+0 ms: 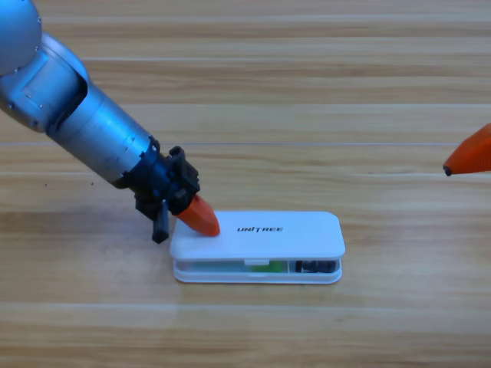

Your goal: Clean up eraser and pencils

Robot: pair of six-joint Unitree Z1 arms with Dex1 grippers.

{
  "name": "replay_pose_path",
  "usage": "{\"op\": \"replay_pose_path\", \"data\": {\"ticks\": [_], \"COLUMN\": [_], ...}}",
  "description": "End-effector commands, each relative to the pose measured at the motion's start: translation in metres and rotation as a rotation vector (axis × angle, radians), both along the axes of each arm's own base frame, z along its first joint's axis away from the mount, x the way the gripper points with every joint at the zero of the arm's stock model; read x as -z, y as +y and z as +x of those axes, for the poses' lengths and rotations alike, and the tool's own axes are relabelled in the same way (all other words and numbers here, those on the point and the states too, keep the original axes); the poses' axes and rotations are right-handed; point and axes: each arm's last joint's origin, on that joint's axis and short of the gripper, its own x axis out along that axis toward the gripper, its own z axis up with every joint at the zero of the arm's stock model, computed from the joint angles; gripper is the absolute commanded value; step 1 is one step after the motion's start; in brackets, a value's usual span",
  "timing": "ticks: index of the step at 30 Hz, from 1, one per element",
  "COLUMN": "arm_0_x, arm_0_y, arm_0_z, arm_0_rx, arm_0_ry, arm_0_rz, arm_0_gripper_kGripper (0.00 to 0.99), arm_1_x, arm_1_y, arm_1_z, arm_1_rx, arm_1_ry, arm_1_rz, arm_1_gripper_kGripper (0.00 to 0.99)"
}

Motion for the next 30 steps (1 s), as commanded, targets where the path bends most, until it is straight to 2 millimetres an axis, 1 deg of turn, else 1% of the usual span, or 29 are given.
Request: {"op": "replay_pose_path", "data": {"ticks": [1, 11, 24, 30], "arm_0_x": [0.014, 0.033, 0.065, 0.082], "arm_0_y": [-0.008, -0.019, -0.034, -0.034], "arm_0_z": [-0.008, -0.011, -0.028, -0.040], "arm_0_rx": [0.035, 0.052, 0.101, 0.120], "arm_0_ry": [-0.016, -0.050, -0.068, -0.054], "arm_0_rz": [0.052, 0.112, 0.192, 0.215], "arm_0_gripper_kGripper": [0.000, 0.000, 0.000, 0.000], "arm_1_x": [0.010, 0.011, 0.012, 0.012], "arm_1_y": [0.000, 0.001, 0.001, 0.001], "arm_1_z": [0.004, 0.005, 0.005, 0.005], "arm_1_rx": [0.011, 0.010, 0.009, 0.009], "arm_1_ry": [0.025, 0.025, 0.026, 0.026], "arm_1_rz": [-0.017, -0.019, -0.022, -0.022], "arm_1_gripper_kGripper": [0.959, 0.959, 0.959, 0.959]}}
